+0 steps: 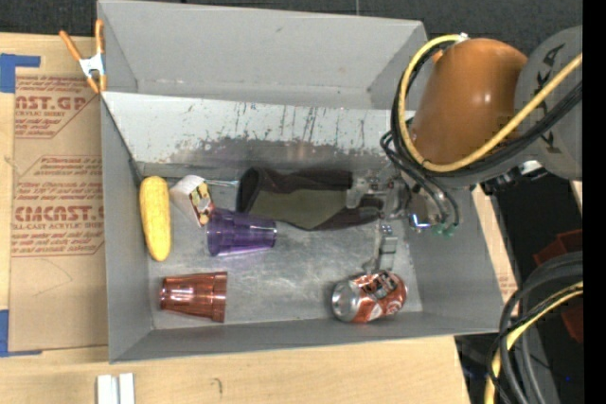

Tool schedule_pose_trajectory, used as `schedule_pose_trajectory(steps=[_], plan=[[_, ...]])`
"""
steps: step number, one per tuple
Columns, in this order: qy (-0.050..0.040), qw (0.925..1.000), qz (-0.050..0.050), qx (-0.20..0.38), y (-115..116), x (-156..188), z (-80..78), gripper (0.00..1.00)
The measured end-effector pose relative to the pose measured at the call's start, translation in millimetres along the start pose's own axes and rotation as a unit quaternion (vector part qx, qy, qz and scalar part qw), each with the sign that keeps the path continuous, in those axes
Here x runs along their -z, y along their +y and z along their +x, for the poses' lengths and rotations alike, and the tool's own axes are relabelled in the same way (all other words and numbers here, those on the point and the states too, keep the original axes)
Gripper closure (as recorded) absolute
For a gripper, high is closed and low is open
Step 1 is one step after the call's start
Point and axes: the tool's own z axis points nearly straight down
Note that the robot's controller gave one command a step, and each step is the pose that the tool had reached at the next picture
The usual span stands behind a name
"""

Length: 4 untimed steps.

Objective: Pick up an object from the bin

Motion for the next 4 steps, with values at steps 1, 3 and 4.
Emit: schedule_pose_trajectory(steps=[1, 3, 4], plan=[[-0.0038, 1.0, 0.0, 0.0, 0.0, 4.5, -1.3, 0.0], [-0.0033, 0.9993, 0.0, 0.037, -43.3, -50.5, 33.7, 0.0], [-0.0033, 0.9993, 0.0, 0.037, -43.3, -50.5, 33.7, 0.0]])
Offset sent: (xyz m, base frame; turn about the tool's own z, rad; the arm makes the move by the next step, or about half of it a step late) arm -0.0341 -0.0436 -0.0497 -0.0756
